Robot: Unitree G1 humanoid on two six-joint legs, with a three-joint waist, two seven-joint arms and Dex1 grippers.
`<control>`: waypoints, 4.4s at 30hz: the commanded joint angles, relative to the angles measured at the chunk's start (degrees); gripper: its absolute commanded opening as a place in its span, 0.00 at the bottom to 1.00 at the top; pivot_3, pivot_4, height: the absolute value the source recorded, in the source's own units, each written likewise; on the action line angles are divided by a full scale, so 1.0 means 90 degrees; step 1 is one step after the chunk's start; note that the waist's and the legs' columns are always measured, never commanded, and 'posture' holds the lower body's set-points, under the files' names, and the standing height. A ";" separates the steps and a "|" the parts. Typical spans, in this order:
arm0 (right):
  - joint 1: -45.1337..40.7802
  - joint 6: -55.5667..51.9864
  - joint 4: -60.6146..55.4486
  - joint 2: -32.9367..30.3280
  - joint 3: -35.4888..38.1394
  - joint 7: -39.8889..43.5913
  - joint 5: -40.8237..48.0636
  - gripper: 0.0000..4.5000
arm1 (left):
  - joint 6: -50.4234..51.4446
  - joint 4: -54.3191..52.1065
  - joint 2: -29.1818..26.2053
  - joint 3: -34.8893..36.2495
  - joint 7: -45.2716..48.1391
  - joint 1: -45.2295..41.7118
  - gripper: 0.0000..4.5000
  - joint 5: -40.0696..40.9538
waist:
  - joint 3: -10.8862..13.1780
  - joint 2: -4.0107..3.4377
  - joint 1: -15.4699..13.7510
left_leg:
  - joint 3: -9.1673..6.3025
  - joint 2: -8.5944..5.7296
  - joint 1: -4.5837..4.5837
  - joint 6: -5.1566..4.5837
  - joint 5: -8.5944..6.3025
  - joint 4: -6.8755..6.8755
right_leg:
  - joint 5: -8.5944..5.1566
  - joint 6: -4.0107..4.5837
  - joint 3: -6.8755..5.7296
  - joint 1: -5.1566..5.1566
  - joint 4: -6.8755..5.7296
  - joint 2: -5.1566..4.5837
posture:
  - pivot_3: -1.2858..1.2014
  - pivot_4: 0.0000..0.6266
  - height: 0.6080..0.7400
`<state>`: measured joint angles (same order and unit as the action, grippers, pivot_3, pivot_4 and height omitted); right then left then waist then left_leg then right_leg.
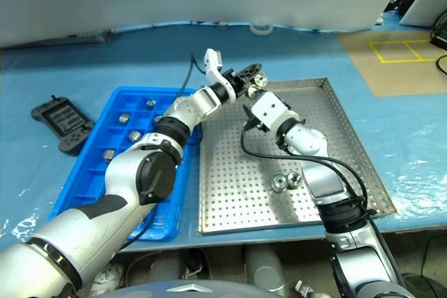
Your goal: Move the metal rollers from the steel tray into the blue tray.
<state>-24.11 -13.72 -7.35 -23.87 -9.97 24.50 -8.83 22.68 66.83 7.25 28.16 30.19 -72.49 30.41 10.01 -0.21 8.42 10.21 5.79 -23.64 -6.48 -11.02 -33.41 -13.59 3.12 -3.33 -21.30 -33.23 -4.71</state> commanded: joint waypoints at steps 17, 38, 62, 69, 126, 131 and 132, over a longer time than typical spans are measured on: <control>0.0082 0.0225 -0.0171 0.0111 0.0116 0.0029 -0.0012 0.01 | 0.0169 -0.0563 0.0060 -0.0217 0.0052 0.0105 0.17 0.0099 | 0.0001 0.0002 -0.0028 | 0.0001 0.0000 -0.0002 0.0000 0.0000 -0.0002 | 0.0000 0.0000 0.0001 -0.0005 -0.0005 -0.0001 | 0.35 0.24 1.00; 0.0808 0.0529 -0.0222 -0.0777 0.0461 0.0502 0.0082 0.01 | 0.0102 -0.0820 -0.0208 -0.0216 -0.0133 0.0255 0.17 0.0164 | 0.0002 0.0003 -0.0324 | 0.0001 0.0000 -0.0002 0.0000 0.0000 0.0000 | 0.0000 0.0000 0.0001 -0.0005 -0.0004 -0.0001 | 0.39 0.24 1.00; 0.0014 -0.0075 -0.0316 -0.0035 0.0240 0.0958 0.0835 0.57 | 0.0223 -0.1021 -0.0138 -0.0385 -0.0187 0.0388 0.17 0.0188 | 0.0003 0.0001 -0.0555 | 0.0002 0.0000 0.0001 0.0004 0.0002 0.0006 | 0.0000 0.0000 0.0002 -0.0006 -0.0004 -0.0002 | 0.39 0.24 1.00; -0.0325 0.0127 -0.0060 0.0074 0.0062 0.0717 0.0471 0.57 | 0.0368 -0.0995 0.0165 -0.0555 -0.0062 0.0222 0.17 0.0198 | 0.0004 0.0001 -0.0544 | 0.0002 0.0000 0.0000 0.0005 0.0003 0.0007 | 0.0000 0.0000 0.0003 -0.0008 -0.0004 -0.0002 | 0.38 0.24 1.00; -0.0314 0.1752 0.0540 0.0066 0.0132 -0.1233 -0.1243 0.57 | 0.0397 -0.0611 -0.0005 0.0560 -0.1519 -0.0345 0.17 0.1031 | 0.0007 0.0002 -0.0506 | 0.0007 0.0000 -0.0001 0.0006 0.0004 0.0012 | 0.0000 0.0000 0.0006 -0.0018 -0.0005 -0.0001 | 0.38 0.24 1.00; -0.0336 0.2031 0.0707 0.0038 0.0077 -0.1493 -0.1582 0.57 | 0.0679 -0.0496 -0.0038 0.0662 -0.1899 -0.0471 0.17 0.1174 | 0.0007 0.0002 -0.0505 | 0.0008 0.0000 -0.0005 0.0006 0.0004 0.0013 | 0.0000 0.0000 0.0007 -0.0021 -0.0002 -0.0001 | 0.38 0.24 1.00; -0.0331 0.2050 0.0718 0.0056 0.0093 -0.1503 -0.1586 0.57 | 0.0752 -0.0464 -0.0041 0.0704 -0.2021 -0.0504 0.17 0.1222 | 0.0007 0.0002 -0.0504 | 0.0008 0.0000 -0.0007 0.0006 0.0004 0.0013 | 0.0000 0.0000 0.0006 -0.0023 -0.0003 -0.0001 | 0.38 0.24 1.00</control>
<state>-25.97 3.49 0.13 -23.18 -9.98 12.60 -22.66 27.99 62.59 6.70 33.76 13.23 -74.44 39.97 10.07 -0.19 3.88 10.28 5.79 -23.71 -6.43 -10.98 -33.30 -13.59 3.12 -3.27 -21.52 -33.26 -4.72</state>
